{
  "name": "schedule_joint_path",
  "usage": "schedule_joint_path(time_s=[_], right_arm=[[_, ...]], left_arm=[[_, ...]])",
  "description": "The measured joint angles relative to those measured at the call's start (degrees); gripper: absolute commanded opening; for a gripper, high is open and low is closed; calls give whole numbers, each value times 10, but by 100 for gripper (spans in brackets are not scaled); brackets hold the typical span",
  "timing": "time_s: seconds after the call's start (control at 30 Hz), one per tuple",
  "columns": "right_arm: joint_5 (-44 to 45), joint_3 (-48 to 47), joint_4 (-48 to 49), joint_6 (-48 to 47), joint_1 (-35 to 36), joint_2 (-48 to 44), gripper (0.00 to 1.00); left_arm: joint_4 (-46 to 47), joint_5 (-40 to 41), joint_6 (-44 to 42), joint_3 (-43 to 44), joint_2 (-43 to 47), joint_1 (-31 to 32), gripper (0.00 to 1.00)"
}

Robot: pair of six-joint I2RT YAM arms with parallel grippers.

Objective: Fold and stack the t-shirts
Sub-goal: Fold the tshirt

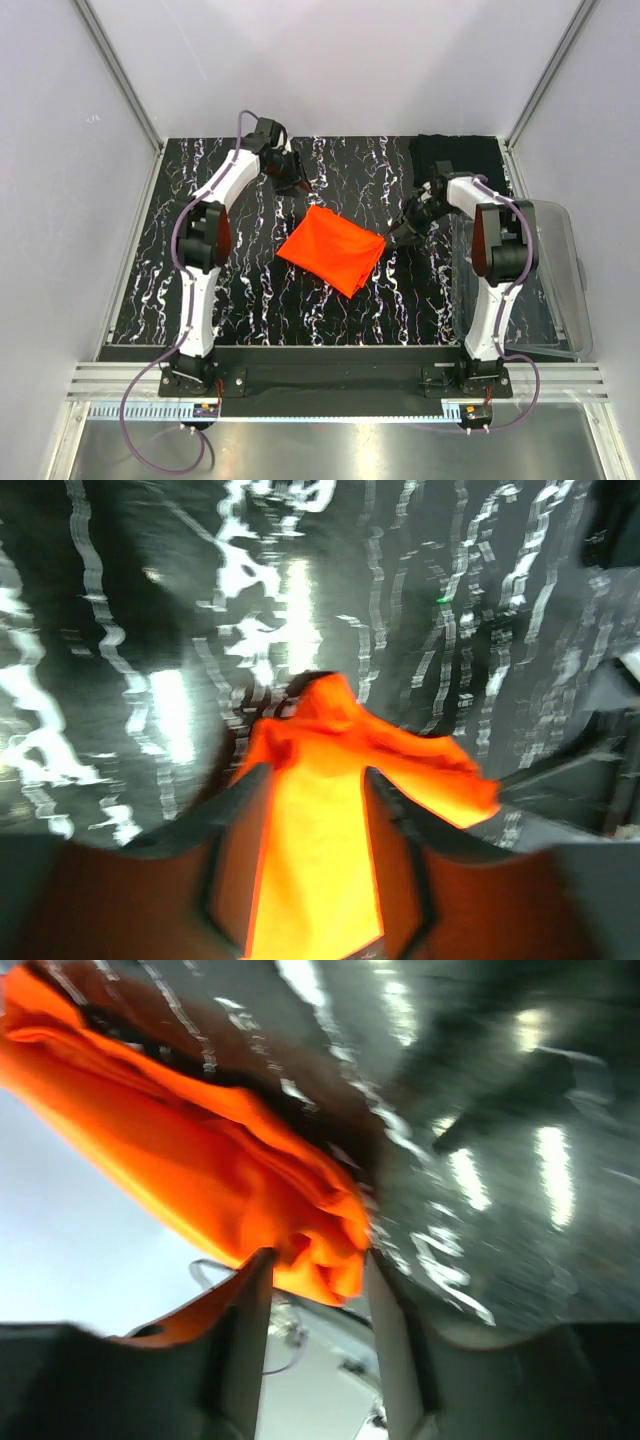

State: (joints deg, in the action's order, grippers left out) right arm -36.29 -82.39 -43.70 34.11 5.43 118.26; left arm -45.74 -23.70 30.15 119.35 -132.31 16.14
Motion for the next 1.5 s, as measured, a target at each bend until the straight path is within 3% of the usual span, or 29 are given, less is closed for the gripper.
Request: schedule_joint_path(time_s=[0.17, 0.27, 0.37, 0.47, 0.53, 0.63, 0.97, 1.27, 1.5], right_arm=[[77, -67, -61, -68, -5, -23, 66], [100, -76, -70, -95, 7, -63, 67], [100, -71, -67, -111, 39, -98, 59], [64, -58, -43, -111, 83, -109, 35], [37, -47, -17, -103, 108, -103, 19], [1, -22, 23, -83, 123, -89, 10], [-14, 8, 86, -73, 87, -17, 10], [-13, 16, 99, -80, 30, 25, 11], [-13, 15, 100, -82, 29, 40, 13]], left_arm=[[8, 28, -52, -77, 82, -11, 55], [38, 18, -63, -163, 176, -15, 51], [81, -15, -63, -238, 251, -12, 46], [125, -52, -63, -289, 273, -5, 40], [146, -75, -62, -309, 264, 1, 38], [175, -107, -57, -324, 236, 8, 36], [296, -163, -21, -319, 110, 12, 39], [394, -198, 46, -241, -16, 13, 42], [411, -201, 64, -186, -53, 15, 43]])
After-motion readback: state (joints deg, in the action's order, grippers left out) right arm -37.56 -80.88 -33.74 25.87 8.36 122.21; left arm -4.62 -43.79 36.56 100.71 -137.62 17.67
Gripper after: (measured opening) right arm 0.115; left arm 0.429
